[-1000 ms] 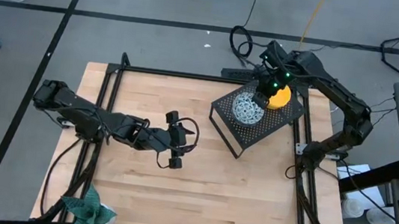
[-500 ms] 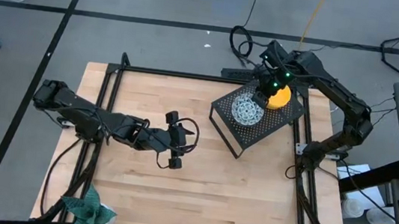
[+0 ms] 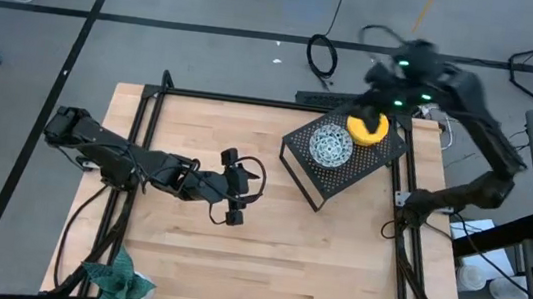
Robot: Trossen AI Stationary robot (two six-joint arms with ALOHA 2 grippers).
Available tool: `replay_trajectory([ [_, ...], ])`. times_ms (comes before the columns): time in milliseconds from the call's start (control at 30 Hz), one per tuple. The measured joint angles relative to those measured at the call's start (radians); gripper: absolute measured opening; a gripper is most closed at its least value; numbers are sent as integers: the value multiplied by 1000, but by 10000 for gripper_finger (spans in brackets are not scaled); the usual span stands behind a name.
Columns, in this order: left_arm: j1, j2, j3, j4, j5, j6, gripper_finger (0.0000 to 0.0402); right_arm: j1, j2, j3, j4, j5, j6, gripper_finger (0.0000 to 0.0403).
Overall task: Pick & Place Mini bowls
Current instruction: Return to Home Position
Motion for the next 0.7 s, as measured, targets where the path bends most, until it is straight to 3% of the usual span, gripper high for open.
replay_trajectory([
  [267, -15, -46, 6, -114, 60, -41, 186, 0, -220, 7, -35, -1, 0, 190],
  [567, -79, -396, 66, -510, 78, -31, 170, 0, -432, -6, -80, -1, -58, 192],
  [700, -95, -540, 24, -586, 66, -97, 165, 0, -556, -126, -69, 1, -47, 193],
])
